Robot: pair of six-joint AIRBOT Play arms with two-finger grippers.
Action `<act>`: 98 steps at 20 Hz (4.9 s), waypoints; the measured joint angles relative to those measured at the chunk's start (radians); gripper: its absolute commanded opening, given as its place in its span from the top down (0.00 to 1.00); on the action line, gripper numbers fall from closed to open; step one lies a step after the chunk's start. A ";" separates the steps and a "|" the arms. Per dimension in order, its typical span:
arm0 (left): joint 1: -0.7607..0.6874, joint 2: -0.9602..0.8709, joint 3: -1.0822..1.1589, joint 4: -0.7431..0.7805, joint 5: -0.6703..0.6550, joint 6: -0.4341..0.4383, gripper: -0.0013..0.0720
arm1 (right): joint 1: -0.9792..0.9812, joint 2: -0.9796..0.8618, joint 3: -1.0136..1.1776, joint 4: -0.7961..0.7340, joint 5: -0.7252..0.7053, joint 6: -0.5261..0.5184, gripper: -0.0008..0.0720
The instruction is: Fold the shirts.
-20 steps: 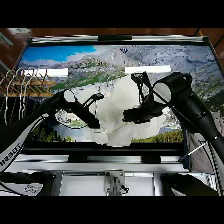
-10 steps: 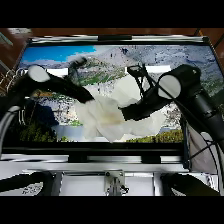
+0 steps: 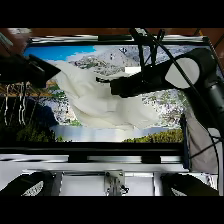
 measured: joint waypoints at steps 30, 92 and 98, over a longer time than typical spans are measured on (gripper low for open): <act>0.006 0.077 -0.534 0.041 0.326 -0.043 0.58 | 0.031 -0.189 -0.127 -0.023 0.420 0.032 0.87; 0.605 -0.135 -0.697 0.556 0.434 0.044 0.24 | 0.032 -0.192 -0.129 -0.067 0.392 0.074 0.87; 0.605 -0.172 -0.697 0.556 0.451 0.044 0.25 | 0.032 -0.192 -0.129 -0.067 0.401 0.074 0.87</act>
